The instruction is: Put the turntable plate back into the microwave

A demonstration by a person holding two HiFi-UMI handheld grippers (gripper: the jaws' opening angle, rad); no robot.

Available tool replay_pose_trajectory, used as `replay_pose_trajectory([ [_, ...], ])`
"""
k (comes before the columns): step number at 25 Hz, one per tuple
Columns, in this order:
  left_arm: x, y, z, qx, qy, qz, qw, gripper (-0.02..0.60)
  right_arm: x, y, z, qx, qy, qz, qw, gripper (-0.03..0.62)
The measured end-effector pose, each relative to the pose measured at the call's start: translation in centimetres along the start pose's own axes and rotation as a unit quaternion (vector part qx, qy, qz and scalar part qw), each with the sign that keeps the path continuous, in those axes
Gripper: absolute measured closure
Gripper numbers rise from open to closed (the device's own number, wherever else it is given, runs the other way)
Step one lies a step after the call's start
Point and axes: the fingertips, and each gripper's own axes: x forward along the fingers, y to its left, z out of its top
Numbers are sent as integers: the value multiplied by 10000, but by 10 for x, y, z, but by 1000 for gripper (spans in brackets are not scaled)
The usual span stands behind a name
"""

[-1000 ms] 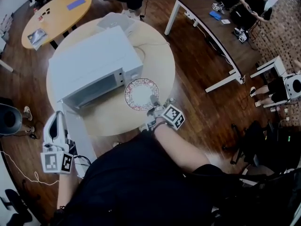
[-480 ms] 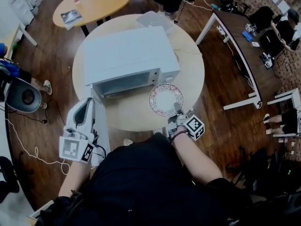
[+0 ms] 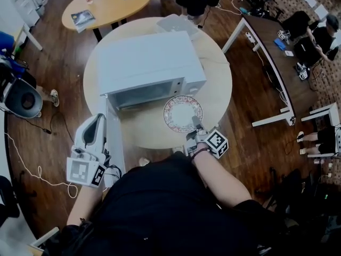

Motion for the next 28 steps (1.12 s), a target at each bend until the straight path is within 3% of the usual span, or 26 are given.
replay_pose_trajectory([
  [28, -22, 9, 0, -20, -86, 425, 9991, 577, 35, 29, -57, -111, 974, 494, 9940, 560],
])
